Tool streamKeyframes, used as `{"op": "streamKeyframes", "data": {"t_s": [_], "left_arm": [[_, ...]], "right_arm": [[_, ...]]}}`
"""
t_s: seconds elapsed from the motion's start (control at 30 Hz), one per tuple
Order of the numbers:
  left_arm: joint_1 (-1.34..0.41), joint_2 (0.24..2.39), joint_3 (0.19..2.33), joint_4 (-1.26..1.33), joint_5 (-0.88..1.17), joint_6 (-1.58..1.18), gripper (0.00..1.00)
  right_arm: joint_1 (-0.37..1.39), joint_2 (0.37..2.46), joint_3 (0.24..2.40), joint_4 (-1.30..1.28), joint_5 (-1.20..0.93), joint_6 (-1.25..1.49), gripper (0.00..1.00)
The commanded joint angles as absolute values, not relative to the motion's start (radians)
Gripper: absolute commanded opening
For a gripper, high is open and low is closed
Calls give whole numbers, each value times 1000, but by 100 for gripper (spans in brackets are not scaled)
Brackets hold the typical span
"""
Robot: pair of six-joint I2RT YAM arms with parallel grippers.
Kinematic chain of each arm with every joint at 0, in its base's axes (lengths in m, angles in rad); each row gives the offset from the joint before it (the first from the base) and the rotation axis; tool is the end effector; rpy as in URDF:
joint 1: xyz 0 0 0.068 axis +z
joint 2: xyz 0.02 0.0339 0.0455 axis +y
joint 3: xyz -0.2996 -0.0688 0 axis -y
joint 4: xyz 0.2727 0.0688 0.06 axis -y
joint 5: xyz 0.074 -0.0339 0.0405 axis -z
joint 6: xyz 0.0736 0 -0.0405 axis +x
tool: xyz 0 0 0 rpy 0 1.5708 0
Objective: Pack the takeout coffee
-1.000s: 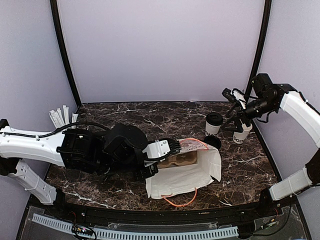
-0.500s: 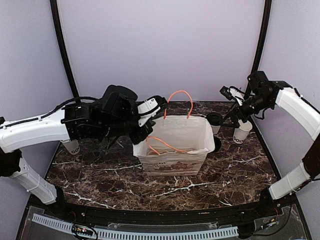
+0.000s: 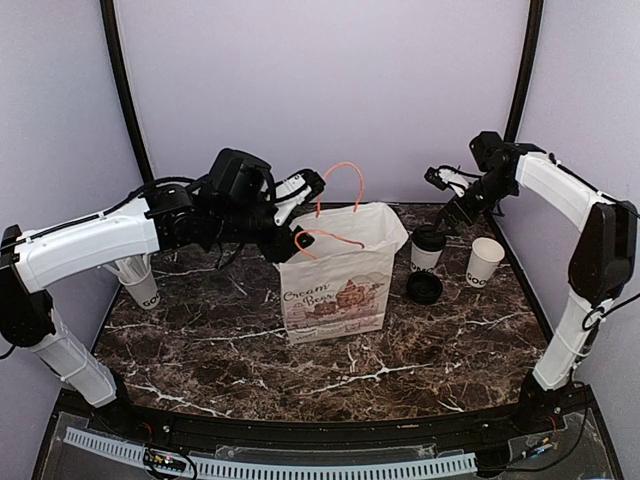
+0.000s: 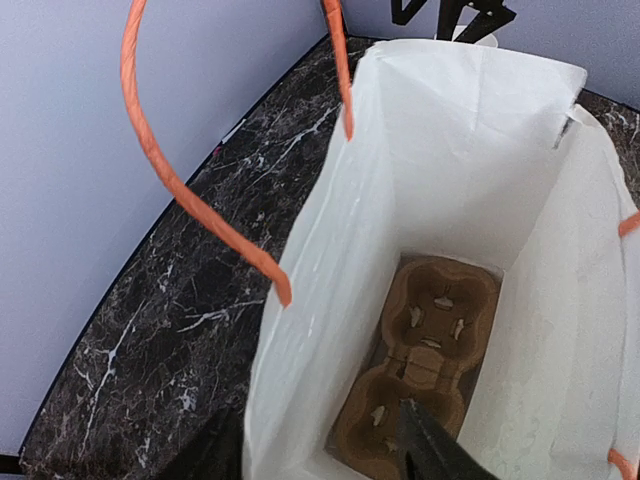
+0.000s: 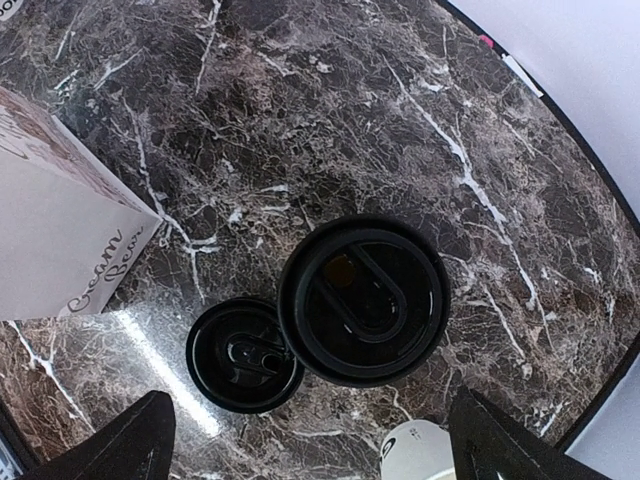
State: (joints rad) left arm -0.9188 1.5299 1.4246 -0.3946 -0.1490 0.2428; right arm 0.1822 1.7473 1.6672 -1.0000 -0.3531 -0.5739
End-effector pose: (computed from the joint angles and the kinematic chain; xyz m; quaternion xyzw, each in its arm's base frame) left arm 0.2599 -0.3225 0.3735 0.4388 0.7379 -0.1083 0.5012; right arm 0.4051 0.1005 0.3203 -0.3921 0.8718 0.1206 0.2677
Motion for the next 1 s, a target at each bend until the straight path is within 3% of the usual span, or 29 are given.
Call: {"op": "streamKeyframes", "data": {"t_s": [0.0, 0.4, 0.97], "left_arm": [[-903, 1504, 1466, -352, -176, 212, 63], [-890, 1418, 1430, -348, -157, 126, 81], [-885, 1383, 1411, -333, -133, 72, 82]], "right_arm": [[178, 1813, 1761, -1055, -329, -633, 95], [176, 1991, 1921, -1111, -317, -659, 95], [178, 2104, 2011, -1159, -295, -657, 95]]}}
